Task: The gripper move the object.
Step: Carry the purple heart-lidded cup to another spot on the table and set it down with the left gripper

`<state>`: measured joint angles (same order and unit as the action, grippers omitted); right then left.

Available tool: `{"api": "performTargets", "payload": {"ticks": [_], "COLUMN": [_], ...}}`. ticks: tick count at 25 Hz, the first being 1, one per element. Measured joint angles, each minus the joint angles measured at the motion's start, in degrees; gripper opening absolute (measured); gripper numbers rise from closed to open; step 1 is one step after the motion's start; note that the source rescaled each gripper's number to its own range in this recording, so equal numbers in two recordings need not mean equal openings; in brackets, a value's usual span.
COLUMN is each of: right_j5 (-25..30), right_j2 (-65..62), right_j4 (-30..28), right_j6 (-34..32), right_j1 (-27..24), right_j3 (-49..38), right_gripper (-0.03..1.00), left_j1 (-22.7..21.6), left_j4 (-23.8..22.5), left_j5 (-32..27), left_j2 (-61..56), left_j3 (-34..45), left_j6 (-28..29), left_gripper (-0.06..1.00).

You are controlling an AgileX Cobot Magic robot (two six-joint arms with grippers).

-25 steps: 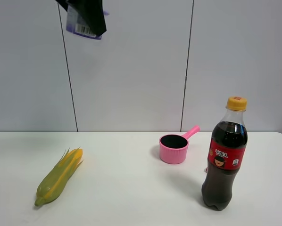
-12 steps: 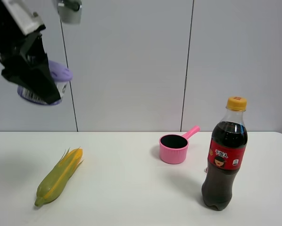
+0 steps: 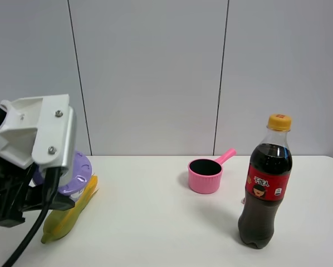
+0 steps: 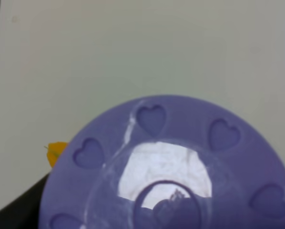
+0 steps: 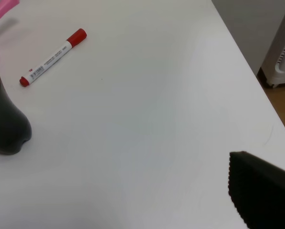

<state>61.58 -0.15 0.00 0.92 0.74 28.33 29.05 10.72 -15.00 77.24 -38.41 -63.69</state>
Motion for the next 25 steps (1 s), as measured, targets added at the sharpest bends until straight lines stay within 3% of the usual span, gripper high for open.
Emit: {"api": "performTargets", "payload": {"ticks": [3,6,15,25], "right_j5": [0.0,0.0,0.0,0.0], "right_j2": [0.0,0.0,0.0,0.0], "right_j4": [0.0,0.0,0.0,0.0], "right_j6": [0.0,0.0,0.0,0.0], "right_j1": [0.0,0.0,0.0,0.0], "right_j3": [0.0,0.0,0.0,0.0], "right_gripper": [1.0,1.0,1.0,1.0], "left_j1": [0.0,0.0,0.0,0.0], "left_j4": [1.1,3.2,17.0,25.0], "left_j5": [2.9,3.2,-5.0,-3.5], "left_j2": [0.0,0.1,8.7,15.5], "left_j3": [2.5,2.7,-0.3,-1.2], "left_j6": [-7.0,-9.1,-15.6,-28.7], "left_gripper": [0.01,0.01,0.01,0.01]}}
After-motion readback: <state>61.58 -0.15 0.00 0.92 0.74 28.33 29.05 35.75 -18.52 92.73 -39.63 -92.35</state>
